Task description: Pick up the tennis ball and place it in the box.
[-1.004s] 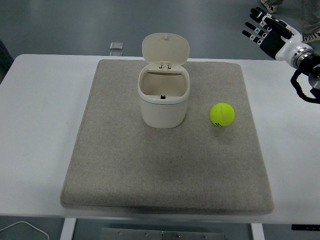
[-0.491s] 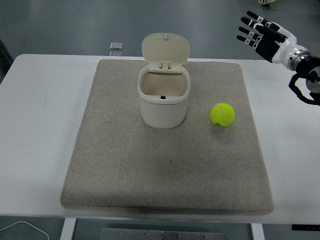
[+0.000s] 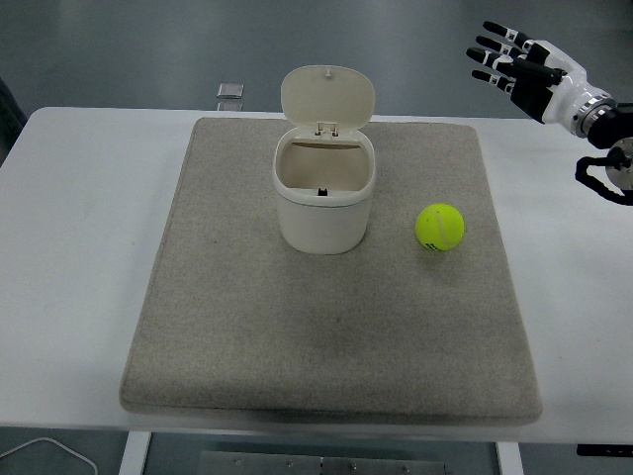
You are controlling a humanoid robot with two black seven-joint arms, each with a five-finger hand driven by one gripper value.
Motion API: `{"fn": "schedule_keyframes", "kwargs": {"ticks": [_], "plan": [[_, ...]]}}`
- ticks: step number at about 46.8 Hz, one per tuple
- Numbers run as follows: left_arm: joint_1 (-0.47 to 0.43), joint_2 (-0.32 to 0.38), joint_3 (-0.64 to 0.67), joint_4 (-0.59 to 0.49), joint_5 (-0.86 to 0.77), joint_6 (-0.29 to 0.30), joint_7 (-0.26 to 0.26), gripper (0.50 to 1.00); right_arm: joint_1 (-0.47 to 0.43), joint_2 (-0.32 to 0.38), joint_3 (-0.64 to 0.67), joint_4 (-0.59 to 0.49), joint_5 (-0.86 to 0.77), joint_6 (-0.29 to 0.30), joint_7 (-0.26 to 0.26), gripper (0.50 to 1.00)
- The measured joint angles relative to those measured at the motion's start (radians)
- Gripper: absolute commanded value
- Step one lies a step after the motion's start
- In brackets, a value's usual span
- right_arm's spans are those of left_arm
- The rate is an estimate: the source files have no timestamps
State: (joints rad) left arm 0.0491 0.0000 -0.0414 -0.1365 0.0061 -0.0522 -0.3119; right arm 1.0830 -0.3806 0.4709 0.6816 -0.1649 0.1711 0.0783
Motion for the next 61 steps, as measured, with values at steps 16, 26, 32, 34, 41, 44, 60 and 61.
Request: {"fn": "schedule_keyframes", "kwargs": {"ticks": [16,26,32,34,41,44,60,61], "plan": [[0.000,0.000,0.000,0.000,0.000,0.000,0.000,0.992,0.002,-0.040,0.000,0.065,-0.191,0.044,0.060,0.930],[0.000,0.000,0.000,0.000,0.000,0.000,0.000,0.992,0.006,-0.089,-0.001,0.118,-0.328,0.107,0.101,0.928],[0.000,0.000,0.000,0.000,0.000,0.000,0.000,0.992,0.000,-0.107,-0.003,0.128,-0.431,0.147,0.132,0.928],[0.000,0.000,0.000,0.000,0.000,0.000,0.000,0.992,-0.002,-0.112,-0.005,0.134,-0.461,0.157,0.142,0.928],[0.000,0.000,0.000,0.000,0.000,0.000,-0.001,0.992,-0.001,-0.167,-0.050,0.174,-0.575,0.177,0.181,0.928],[0.000,0.000,0.000,0.000,0.000,0.000,-0.001,0.992,0.003,-0.197,-0.077,0.197,-0.629,0.178,0.201,0.928],[0.000,0.000,0.000,0.000,0.000,0.000,-0.001,0.990,-0.003,-0.289,-0.157,0.333,-0.871,0.177,0.254,0.928],[0.000,0.000,0.000,0.000,0.000,0.000,-0.001,0.990,-0.004,-0.292,-0.166,0.351,-0.881,0.176,0.256,0.928]]}}
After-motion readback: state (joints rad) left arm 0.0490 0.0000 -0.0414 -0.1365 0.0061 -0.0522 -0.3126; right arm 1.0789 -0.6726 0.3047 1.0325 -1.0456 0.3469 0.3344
